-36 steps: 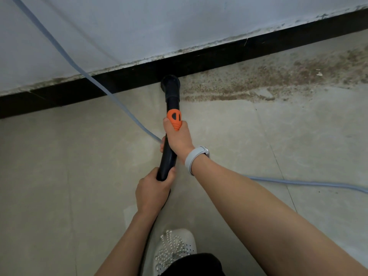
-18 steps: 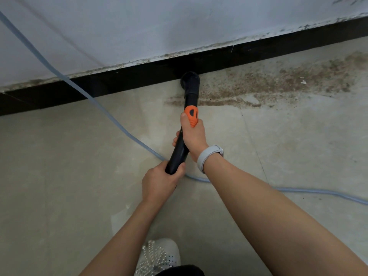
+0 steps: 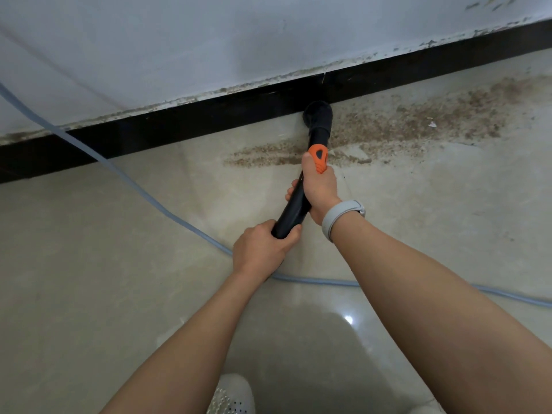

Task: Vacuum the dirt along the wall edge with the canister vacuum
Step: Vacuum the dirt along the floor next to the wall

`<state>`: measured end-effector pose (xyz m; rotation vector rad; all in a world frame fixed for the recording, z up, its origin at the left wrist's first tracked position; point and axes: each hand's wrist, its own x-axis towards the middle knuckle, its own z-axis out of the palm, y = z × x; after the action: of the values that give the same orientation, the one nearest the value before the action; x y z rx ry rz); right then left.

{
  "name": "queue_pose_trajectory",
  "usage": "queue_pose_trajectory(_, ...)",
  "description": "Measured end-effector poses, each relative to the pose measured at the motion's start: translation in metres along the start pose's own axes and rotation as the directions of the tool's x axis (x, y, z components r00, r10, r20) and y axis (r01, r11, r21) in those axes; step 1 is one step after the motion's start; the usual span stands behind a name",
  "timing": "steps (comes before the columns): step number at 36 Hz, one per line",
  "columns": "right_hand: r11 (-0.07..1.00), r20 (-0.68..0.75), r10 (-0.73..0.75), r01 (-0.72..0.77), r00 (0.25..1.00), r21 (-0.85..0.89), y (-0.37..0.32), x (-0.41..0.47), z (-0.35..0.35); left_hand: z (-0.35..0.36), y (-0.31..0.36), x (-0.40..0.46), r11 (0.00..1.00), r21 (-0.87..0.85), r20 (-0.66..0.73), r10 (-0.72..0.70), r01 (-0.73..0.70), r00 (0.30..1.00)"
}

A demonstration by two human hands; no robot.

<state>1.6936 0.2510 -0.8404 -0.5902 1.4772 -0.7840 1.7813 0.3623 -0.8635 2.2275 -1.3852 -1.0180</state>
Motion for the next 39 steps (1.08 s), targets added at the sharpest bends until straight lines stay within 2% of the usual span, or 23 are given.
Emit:
queue_pose_trajectory(8, 0.999, -0.028, 0.017, -0.016, 0.999, 0.031, -0.02, 0.008, -0.018, 0.0, 0.025, 0.014, 0.999, 0.02, 0.078, 0.041, -0.042, 0.996)
queue_pose_trajectory(18, 0.999, 0.054, 0.033, -0.034, 0.998, 0.027, -0.012, -0.011, 0.004, -0.016, 0.003, -0.006, 1.0, -0.027, 0.008, 0.016, -0.016, 1.0)
queue_pose_trajectory(33, 0.985, 0.29, 0.129, -0.088, 0.948, -0.149, 0.049, -0.066, 0.093, -0.048, -0.082, -0.076, 0.959, -0.226, -0.189, -0.216, 0.172, 0.958)
queue_pose_trajectory(39, 0.977, 0.279, 0.123, -0.067, 0.952, -0.202, 0.065, -0.092, 0.108, -0.054, -0.101, -0.1, 0.936, -0.288, -0.163, -0.255, 0.201, 0.953)
